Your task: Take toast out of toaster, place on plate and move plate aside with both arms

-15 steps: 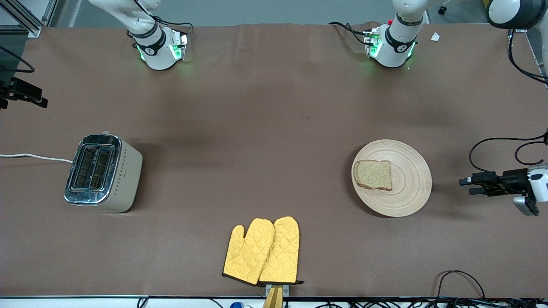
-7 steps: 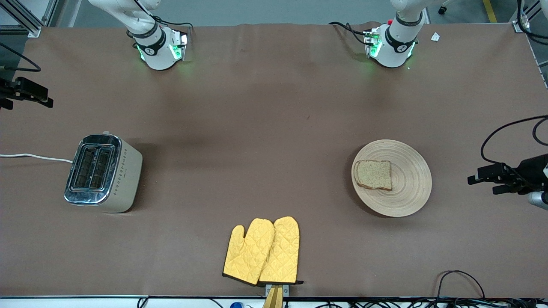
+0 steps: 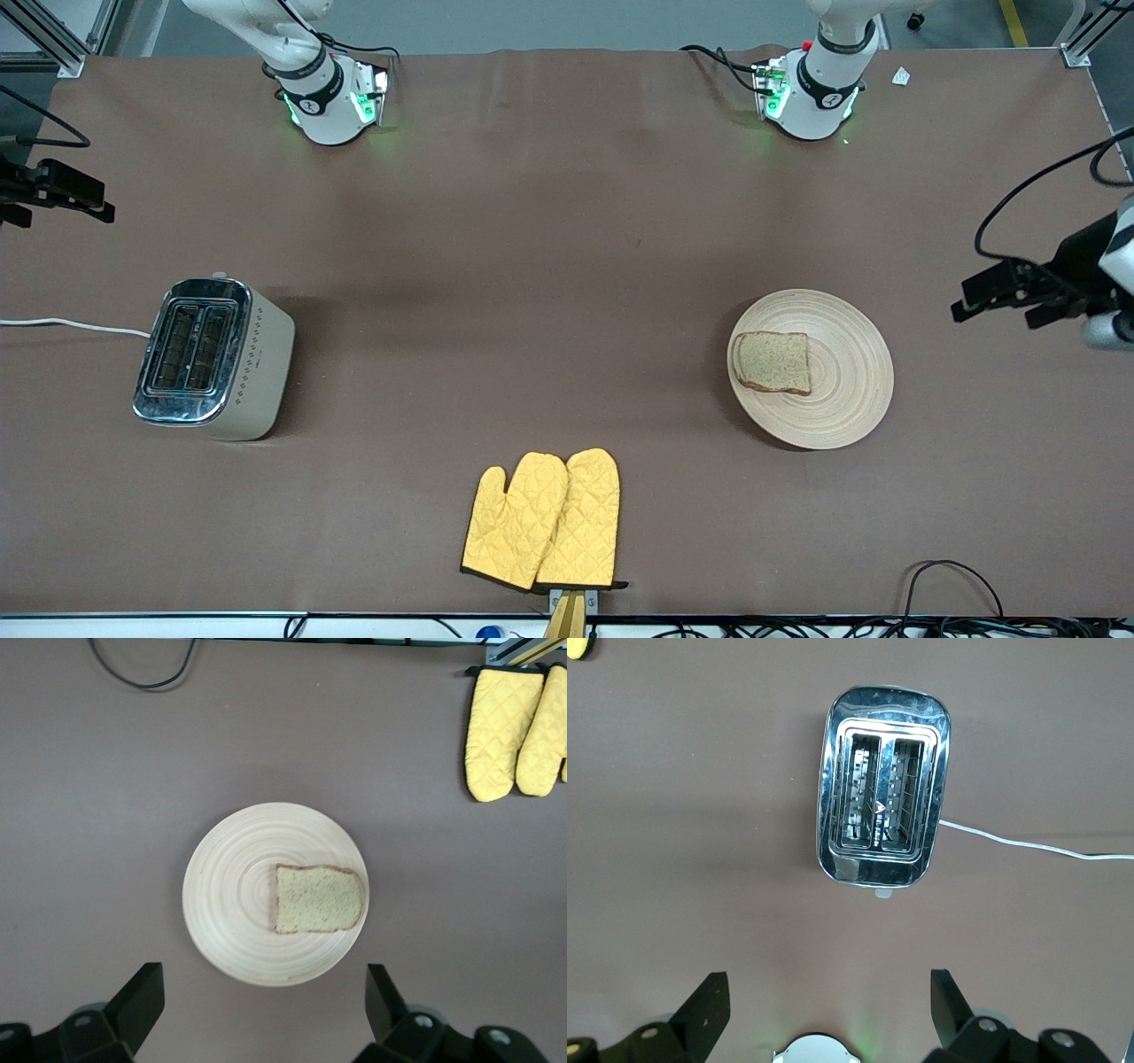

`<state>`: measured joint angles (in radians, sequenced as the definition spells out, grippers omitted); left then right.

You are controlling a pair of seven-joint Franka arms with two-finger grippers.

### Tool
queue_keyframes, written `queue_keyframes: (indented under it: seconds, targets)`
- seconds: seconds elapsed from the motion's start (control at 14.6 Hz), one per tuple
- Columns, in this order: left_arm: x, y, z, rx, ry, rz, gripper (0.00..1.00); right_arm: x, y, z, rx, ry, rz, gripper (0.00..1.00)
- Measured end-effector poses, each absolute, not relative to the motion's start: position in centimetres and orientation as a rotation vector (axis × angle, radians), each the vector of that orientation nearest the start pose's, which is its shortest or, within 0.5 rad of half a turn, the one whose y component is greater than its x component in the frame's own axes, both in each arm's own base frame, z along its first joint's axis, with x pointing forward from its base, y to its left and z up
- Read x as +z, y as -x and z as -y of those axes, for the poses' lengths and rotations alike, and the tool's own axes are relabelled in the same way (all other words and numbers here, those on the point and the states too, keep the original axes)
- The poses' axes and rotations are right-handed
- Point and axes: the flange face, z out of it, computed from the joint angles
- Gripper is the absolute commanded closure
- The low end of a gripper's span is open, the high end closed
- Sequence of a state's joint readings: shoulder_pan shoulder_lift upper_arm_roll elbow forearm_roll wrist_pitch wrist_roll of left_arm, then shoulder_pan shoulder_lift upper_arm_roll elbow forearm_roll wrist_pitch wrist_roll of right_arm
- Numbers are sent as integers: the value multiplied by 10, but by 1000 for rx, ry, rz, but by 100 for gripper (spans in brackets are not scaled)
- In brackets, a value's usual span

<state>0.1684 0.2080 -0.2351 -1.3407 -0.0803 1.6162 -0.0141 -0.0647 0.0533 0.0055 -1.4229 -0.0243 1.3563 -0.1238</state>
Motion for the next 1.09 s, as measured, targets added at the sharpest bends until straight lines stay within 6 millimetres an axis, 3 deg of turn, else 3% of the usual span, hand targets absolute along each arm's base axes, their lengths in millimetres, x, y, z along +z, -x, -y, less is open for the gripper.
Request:
queue_keyframes:
  seconds: [0.21, 0.48, 0.89, 1.09]
  targets:
    - [640, -602, 28, -98, 3219, -62, 0, 646, -547, 35, 192, 3147, 97, 0]
    - [650, -591, 26, -77, 3201, -107, 0, 646, -547, 34, 192, 3147, 101, 0]
    - [667, -570, 83, -110, 3142, -177, 0, 646, -547, 32, 192, 3147, 105, 0]
    - [669, -562, 71, -108, 3132, -139, 0, 646, -547, 32, 192, 3147, 105, 0]
